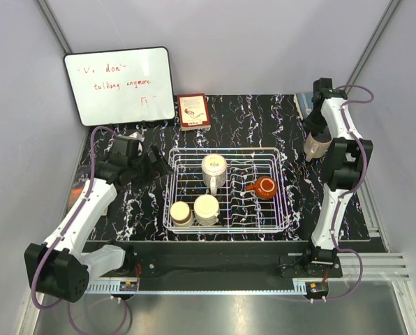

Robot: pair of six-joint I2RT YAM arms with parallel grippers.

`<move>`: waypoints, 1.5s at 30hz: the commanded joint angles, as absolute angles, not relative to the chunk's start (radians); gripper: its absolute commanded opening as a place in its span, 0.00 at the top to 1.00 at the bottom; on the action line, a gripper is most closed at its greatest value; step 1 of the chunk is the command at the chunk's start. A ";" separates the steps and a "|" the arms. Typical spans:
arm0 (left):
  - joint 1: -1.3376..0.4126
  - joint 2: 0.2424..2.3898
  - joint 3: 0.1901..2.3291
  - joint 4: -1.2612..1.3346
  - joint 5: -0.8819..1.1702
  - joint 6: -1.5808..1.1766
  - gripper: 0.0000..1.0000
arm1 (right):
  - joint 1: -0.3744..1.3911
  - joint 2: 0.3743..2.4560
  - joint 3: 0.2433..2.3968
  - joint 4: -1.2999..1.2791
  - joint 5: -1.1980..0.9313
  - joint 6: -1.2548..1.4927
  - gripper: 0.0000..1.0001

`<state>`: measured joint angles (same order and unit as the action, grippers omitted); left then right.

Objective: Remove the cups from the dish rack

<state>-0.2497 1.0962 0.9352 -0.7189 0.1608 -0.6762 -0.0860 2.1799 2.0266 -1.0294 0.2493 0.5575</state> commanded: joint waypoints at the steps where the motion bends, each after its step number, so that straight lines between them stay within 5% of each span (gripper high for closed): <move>1: -0.258 1.126 0.951 -0.684 0.155 -0.652 0.02 | -0.097 2.212 2.097 -0.989 0.232 0.552 1.00; 10: -0.268 1.177 0.985 -0.676 0.138 -0.652 0.02 | -0.112 2.283 2.135 -0.989 0.186 0.563 1.00; 16: -0.279 1.192 1.009 -0.673 0.129 -0.644 0.01 | -0.112 2.254 2.121 -0.989 0.149 0.568 0.56; 29: -0.321 1.137 1.043 -0.670 0.012 -0.594 0.01 | -0.101 2.016 2.113 -0.950 0.109 0.626 0.35; 33: -0.359 1.134 1.074 -0.675 -0.038 -0.597 0.01 | -0.048 1.849 2.088 -0.930 0.124 0.583 0.01; 41: -0.512 1.287 1.180 -0.672 -0.115 -0.633 0.01 | 0.270 1.617 1.899 -0.900 0.375 0.483 0.00; 45: -0.563 1.322 1.198 -0.634 -0.133 -0.635 0.01 | 0.275 1.367 1.580 -0.766 0.407 0.531 0.00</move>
